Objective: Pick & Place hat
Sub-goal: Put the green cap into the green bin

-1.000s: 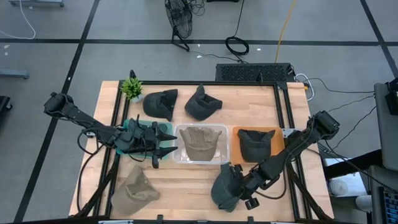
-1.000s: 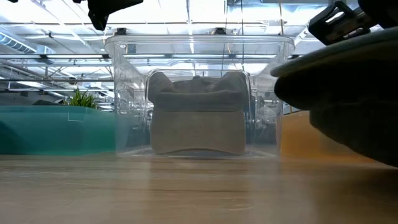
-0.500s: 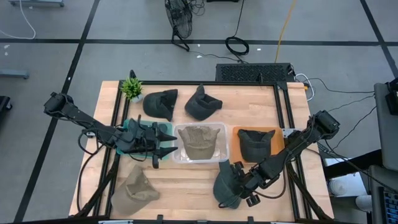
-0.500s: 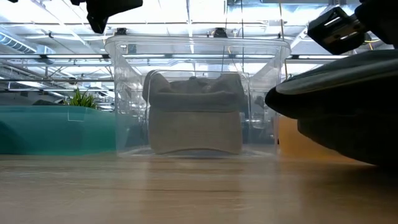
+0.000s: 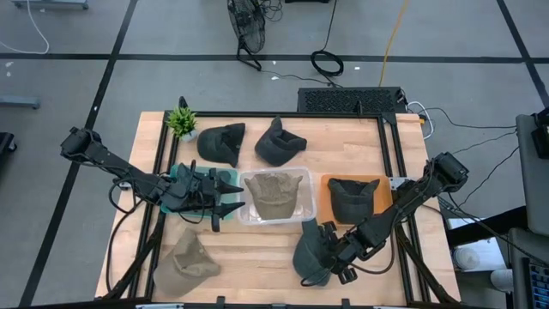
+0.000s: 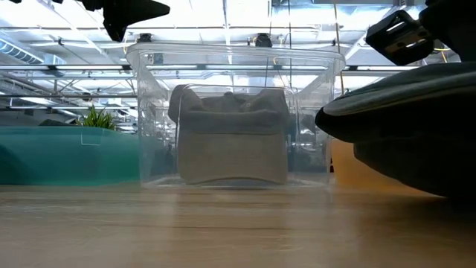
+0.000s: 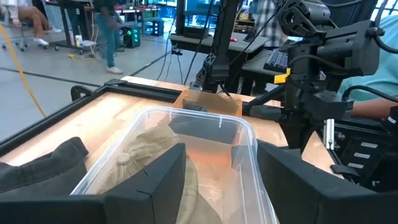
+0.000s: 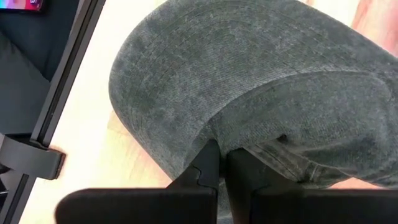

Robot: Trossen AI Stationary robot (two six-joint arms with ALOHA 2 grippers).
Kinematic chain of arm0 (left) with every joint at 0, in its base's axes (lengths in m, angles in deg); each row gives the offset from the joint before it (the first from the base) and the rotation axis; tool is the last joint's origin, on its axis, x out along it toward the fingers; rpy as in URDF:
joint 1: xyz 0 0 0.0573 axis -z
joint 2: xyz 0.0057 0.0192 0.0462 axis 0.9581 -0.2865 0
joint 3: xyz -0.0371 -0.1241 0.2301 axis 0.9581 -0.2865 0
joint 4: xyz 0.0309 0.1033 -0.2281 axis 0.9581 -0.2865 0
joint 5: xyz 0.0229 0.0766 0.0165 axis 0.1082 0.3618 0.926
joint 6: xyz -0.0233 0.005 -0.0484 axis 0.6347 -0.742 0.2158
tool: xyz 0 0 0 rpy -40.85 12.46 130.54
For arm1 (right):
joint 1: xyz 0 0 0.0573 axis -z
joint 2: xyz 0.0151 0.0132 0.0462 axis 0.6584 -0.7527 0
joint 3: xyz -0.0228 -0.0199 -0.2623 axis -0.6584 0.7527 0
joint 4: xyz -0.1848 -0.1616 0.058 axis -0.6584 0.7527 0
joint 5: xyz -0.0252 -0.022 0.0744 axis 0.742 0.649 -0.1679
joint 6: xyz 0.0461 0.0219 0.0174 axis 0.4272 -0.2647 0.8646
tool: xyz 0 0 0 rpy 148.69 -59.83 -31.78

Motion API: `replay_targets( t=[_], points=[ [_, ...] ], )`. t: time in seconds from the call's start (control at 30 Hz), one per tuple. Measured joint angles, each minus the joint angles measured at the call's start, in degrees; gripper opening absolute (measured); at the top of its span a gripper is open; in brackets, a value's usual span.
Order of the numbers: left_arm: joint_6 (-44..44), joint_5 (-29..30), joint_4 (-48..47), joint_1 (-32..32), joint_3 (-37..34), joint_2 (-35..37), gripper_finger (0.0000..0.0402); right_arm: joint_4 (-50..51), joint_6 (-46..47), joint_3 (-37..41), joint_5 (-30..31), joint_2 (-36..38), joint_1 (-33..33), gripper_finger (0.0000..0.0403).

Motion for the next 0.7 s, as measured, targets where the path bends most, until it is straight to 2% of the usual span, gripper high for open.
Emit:
replay_targets(
  t=[0.3,0.7],
  points=[
    [0.83,0.02,-0.07,0.00,0.00,0.00,0.0211,-0.01,-0.18,0.04,3.40,0.00,0.00,0.0004],
    [-1.69,0.05,-0.07,-2.04,0.00,0.00,0.0211,0.23,-0.59,0.04,3.49,0.00,0.04,0.0004]
  ],
)
